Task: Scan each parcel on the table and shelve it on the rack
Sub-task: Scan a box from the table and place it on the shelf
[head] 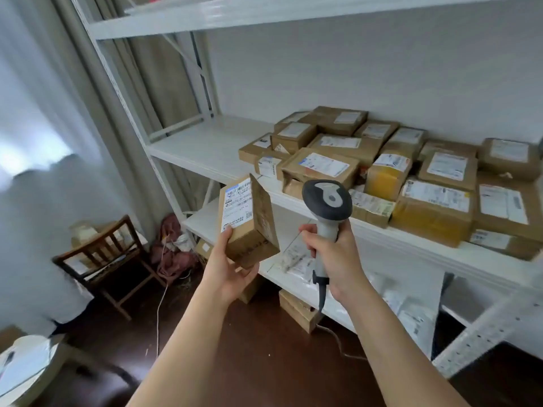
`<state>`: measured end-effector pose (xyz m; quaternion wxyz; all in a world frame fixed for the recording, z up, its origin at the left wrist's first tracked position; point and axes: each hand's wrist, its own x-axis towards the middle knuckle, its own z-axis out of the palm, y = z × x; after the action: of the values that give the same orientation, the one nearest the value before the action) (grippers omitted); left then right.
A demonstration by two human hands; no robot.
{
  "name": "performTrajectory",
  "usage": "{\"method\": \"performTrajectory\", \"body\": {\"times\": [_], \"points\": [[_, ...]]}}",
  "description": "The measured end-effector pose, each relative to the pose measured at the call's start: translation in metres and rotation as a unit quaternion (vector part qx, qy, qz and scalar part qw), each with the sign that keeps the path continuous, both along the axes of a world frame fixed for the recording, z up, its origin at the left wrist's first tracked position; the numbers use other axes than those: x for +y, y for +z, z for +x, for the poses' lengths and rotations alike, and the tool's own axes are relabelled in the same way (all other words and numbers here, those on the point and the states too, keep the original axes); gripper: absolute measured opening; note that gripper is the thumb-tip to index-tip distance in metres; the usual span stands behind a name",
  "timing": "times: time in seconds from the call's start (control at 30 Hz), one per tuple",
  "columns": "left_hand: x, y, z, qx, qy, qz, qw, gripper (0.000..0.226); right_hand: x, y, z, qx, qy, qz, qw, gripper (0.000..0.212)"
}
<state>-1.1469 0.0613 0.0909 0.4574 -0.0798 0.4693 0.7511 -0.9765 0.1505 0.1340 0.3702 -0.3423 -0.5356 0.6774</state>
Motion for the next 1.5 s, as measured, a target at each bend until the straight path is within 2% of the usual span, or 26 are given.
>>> {"method": "performTrajectory", "body": {"times": [0.2,0.33,0.43,0.53,0.6,0.67,0.87,0.93,1.0,1.2,1.33,1.43,1.5], "points": [[0.078,0.036,-0.092,0.039,0.062,-0.017,0.997,0.051,0.086,0.024,-0.097,-0.003,0.022,0.005,1.0,0.025],[0.11,0.039,-0.141,0.036,0.066,-0.027,0.997,0.036,0.123,0.021,-0.149,-0.036,0.021,0.0,0.999,0.031],[0.135,0.035,-0.19,0.058,0.07,-0.042,0.995,0.037,0.145,0.019,-0.19,-0.048,0.03,-0.002,0.998,0.031],[0.164,0.033,-0.248,0.106,0.049,-0.069,0.991,0.048,0.165,0.021,-0.23,-0.046,0.008,-0.013,0.999,0.022],[0.185,0.03,-0.291,0.118,0.038,-0.085,0.989,0.062,0.178,0.02,-0.255,-0.04,-0.008,-0.013,0.999,0.021],[0.208,0.027,-0.332,0.117,0.019,-0.083,0.99,0.066,0.189,0.019,-0.278,-0.045,-0.032,-0.013,0.998,0.024],[0.274,0.035,-0.42,0.146,-0.053,-0.092,0.984,0.046,0.213,0.028,-0.342,-0.072,-0.083,-0.038,0.993,0.032],[0.299,0.04,-0.438,0.156,-0.064,-0.102,0.98,0.031,0.221,0.03,-0.36,-0.087,-0.082,-0.039,0.992,0.033],[0.322,0.042,-0.45,0.164,-0.07,-0.118,0.977,0.028,0.23,0.032,-0.375,-0.1,-0.09,-0.038,0.99,0.034],[0.377,0.037,-0.477,0.177,-0.113,-0.178,0.961,0.036,0.259,0.041,-0.395,-0.102,-0.113,-0.039,0.988,0.031],[0.409,0.033,-0.489,0.193,-0.138,-0.168,0.957,0.042,0.285,0.044,-0.404,-0.095,-0.098,-0.039,0.99,0.033],[0.437,0.034,-0.494,0.234,-0.192,-0.18,0.936,0.057,0.303,0.045,-0.406,-0.098,-0.086,-0.039,0.991,0.033],[0.459,0.031,-0.496,0.249,-0.21,-0.21,0.922,0.056,0.315,0.046,-0.405,-0.103,-0.081,-0.036,0.991,0.033]]}}
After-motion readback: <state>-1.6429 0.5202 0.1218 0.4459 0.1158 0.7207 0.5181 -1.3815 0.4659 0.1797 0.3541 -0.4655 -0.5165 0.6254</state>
